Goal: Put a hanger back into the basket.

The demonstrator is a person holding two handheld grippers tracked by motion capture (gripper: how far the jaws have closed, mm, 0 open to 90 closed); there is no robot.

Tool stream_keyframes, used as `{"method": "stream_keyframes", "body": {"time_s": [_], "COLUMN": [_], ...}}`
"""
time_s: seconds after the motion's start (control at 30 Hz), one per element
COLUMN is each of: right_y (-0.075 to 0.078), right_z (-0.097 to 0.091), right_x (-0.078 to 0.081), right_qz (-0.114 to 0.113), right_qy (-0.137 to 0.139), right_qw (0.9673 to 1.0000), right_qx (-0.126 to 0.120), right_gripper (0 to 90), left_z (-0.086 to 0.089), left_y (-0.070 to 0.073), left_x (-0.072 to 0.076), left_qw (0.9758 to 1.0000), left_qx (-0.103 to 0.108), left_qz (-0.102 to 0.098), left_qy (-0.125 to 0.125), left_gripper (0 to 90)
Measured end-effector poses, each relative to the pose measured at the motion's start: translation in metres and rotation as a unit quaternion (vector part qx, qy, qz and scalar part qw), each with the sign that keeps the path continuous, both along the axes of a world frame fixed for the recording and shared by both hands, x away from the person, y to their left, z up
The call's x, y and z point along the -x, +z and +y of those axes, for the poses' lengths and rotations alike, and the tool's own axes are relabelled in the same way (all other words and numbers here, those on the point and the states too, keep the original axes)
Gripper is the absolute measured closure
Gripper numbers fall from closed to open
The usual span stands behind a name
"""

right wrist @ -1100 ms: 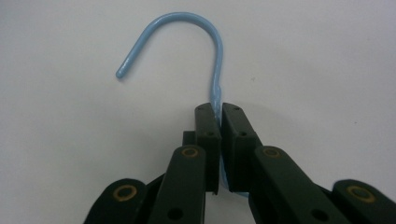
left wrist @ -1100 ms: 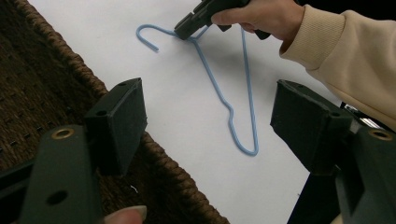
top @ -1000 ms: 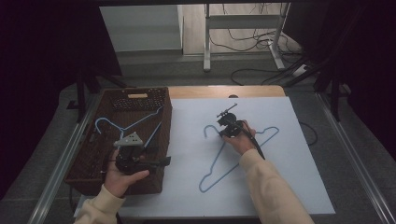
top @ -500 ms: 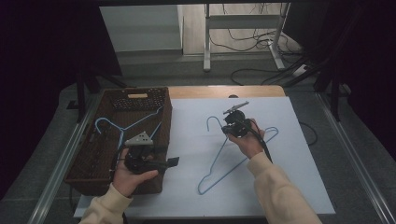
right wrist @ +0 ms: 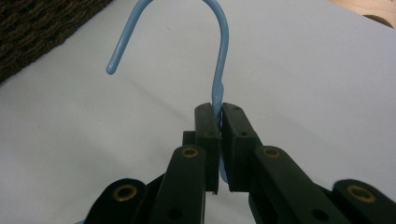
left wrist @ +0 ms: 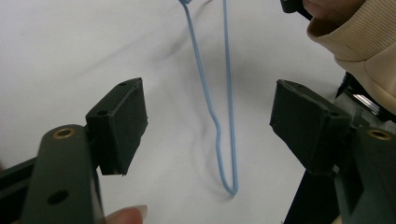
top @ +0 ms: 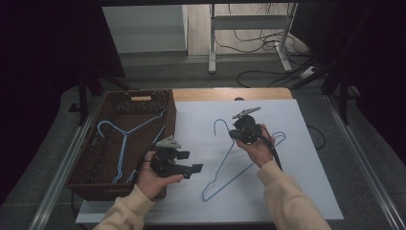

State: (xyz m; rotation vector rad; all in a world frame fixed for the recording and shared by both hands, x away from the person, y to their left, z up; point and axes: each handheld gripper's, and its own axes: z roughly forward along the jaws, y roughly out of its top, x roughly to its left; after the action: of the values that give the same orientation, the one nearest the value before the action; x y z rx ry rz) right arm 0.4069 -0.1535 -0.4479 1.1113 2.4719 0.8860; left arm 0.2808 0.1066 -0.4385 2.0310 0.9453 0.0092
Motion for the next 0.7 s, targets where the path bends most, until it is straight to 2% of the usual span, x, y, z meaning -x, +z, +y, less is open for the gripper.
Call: {"method": "stream_keyframes", "body": {"time_s": [0.1, 0.2, 0.4, 0.47, 0.57, 0.7], "right_y": [0.001, 0.001, 0.002, 0.003, 0.003, 0.004], "right_z": [-0.001, -0.002, -0.003, -0.003, -0.004, -0.004], "right_x": [0.001, 0.002, 0.004, 0.005, 0.005, 0.007], "right_qz": [-0.001, -0.002, -0.004, -0.004, -0.004, -0.006], "right_qy": [-0.002, -0.003, -0.003, -0.003, -0.004, -0.004], "right_qw": [1.0, 1.0, 1.0, 1.0, 0.9999, 0.9999], "right_qx": [-0.003, -0.004, -0.006, -0.007, -0.009, -0.01], "right_gripper": [85.7, 85.7, 85.7, 85.7, 85.7, 85.7], "left_z": [-0.01, -0.02, -0.042, -0.049, -0.057, -0.067], "left_y": [-0.001, -0.004, -0.017, -0.022, -0.031, -0.04], "left_x": [-0.003, -0.007, -0.017, -0.019, -0.025, -0.03], "left_qw": [1.0, 0.9998, 0.9988, 0.9987, 0.9982, 0.9983], "left_qx": [-0.005, 0.005, 0.003, -0.009, -0.013, -0.025], "left_qz": [0.006, 0.019, 0.048, 0.048, 0.058, 0.053], "left_qy": [-0.004, -0.009, -0.012, -0.013, -0.008, 0.001], "left_gripper": [27.1, 27.9, 30.1, 30.4, 31.7, 34.8]}}
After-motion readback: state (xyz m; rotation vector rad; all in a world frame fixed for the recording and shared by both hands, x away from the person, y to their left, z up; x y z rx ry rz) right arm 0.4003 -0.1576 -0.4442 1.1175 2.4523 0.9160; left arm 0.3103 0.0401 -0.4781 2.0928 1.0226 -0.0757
